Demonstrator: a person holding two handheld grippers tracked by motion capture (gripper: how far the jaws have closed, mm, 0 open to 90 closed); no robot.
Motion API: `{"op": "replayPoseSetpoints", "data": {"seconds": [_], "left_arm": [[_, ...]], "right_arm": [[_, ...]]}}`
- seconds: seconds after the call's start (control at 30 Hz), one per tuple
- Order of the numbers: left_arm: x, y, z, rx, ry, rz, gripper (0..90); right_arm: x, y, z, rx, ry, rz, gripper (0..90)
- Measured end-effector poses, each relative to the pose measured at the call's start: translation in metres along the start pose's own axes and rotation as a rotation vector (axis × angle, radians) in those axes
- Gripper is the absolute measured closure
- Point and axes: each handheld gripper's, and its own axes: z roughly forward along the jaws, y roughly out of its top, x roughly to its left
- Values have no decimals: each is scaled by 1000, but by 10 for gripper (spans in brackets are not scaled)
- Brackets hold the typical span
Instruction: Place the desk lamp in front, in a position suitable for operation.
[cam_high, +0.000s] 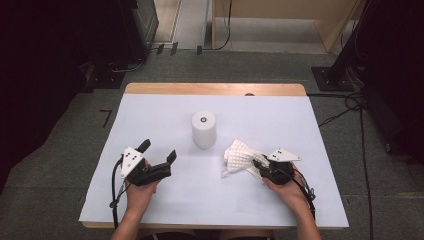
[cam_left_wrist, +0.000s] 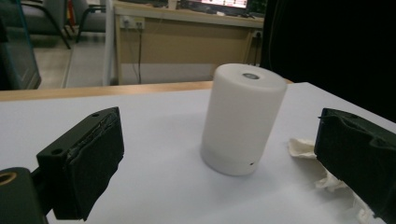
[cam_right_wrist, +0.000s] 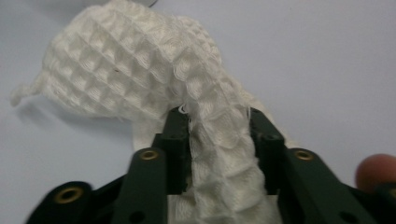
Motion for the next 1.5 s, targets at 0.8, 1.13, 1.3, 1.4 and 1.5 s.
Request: {"op": "replayPoseSetpoints", "data": {"seconds": [0.8,1.13,1.3,1.4,1.5], "left_arm": [[-49,-13,114,149,53,82,0],[-51,-19,146,165,114,54,14],[-50,-26,155,189,109,32,41],[-48,-26,156,192,92,19,53],[-47,-26,158,198,83,21,61]], "right_arm": [[-23,-9,-20,-203,-212,321,733],[-23,-9,-19,-204,-216,316,721],[-22,-9,-18,-200,-222,311,713],[-21,-8,-18,-196,-225,304,710],[-19,-8,-17,-192,-230,296,704]]}}
